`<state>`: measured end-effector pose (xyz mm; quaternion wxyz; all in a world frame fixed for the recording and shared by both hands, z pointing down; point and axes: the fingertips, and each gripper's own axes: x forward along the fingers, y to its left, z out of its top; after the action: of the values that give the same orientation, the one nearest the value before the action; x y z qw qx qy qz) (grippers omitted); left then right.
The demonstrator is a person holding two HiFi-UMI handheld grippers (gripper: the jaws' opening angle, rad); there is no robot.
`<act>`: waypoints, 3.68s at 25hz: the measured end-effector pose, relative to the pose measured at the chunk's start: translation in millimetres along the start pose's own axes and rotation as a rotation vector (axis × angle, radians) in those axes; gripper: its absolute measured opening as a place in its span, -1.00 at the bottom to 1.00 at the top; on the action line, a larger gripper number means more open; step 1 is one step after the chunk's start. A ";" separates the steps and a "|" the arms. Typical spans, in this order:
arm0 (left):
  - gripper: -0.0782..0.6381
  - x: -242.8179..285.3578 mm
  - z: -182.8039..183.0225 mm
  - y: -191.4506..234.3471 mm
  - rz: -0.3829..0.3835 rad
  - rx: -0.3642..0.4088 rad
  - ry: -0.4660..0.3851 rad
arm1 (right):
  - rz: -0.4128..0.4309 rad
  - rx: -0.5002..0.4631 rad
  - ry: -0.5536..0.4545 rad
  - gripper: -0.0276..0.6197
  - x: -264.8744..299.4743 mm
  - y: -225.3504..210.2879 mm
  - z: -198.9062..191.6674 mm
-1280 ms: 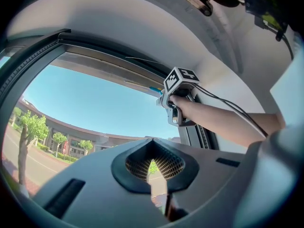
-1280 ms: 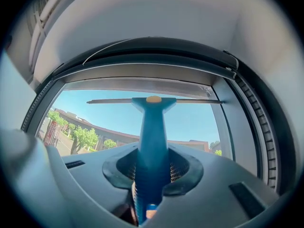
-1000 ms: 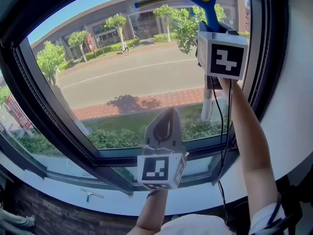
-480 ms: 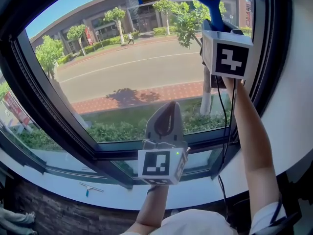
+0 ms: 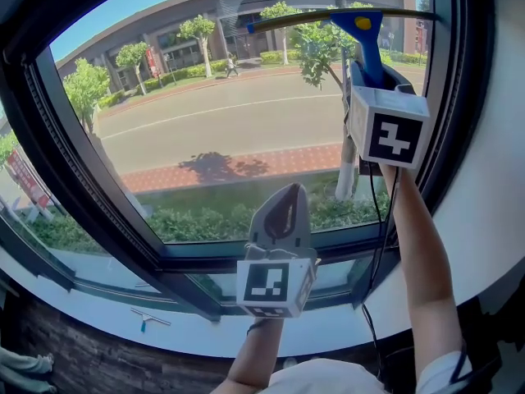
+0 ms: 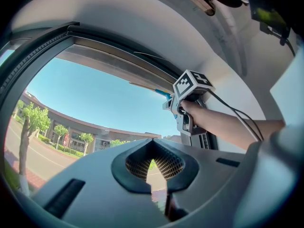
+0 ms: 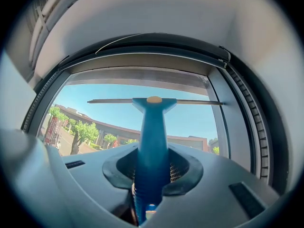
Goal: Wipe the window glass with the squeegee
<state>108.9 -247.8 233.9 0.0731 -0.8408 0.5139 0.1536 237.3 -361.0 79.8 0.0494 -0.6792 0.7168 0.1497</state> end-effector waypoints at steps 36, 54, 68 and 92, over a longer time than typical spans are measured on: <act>-0.80 -16.1 -36.4 16.1 0.007 0.020 0.096 | -0.028 0.053 0.107 -0.58 -52.3 21.2 -121.5; -0.80 -24.9 -61.7 13.7 0.012 -0.015 0.170 | -0.019 0.080 0.217 -0.58 -89.1 29.6 -187.1; -0.80 -32.7 -79.3 13.6 0.020 -0.018 0.213 | -0.016 0.091 0.316 -0.58 -110.6 37.6 -239.0; -0.79 -42.0 -110.2 15.0 0.033 -0.029 0.284 | -0.006 0.089 0.432 -0.58 -134.2 45.4 -294.5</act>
<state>97.9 -250.3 352.3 -0.0150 -0.8466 0.5303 0.0419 241.2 -313.8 403.2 -0.0747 -0.6949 0.7145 -0.0312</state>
